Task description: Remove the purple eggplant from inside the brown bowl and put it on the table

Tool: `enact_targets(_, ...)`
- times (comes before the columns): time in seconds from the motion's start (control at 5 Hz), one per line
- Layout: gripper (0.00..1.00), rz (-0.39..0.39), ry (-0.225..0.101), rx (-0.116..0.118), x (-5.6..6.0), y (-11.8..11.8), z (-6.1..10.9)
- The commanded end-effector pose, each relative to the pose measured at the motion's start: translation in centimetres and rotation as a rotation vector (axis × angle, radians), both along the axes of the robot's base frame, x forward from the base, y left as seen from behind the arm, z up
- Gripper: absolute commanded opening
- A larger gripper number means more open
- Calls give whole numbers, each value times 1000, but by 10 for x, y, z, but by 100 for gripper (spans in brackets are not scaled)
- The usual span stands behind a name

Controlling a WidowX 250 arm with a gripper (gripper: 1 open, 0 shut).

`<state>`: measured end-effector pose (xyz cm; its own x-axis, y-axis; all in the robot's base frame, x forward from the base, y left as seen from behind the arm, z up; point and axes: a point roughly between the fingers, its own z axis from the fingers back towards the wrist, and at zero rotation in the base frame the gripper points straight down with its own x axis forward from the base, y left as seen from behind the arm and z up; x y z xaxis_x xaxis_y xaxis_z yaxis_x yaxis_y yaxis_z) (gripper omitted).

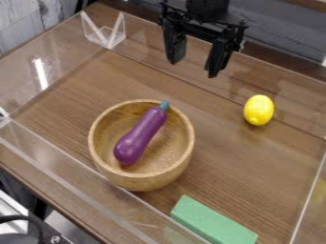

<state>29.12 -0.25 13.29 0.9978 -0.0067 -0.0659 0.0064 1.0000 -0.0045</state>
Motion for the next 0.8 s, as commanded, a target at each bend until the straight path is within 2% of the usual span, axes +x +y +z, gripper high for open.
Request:
enact_targets(0.0, 100, 0, 28, -2, -10, 2, -9)
enact_targets(0.2, 100, -14, 47, -1, -34, 10, -17)
enact_targets(0.6, 100, -25, 53, 4, -74, 25, -32)
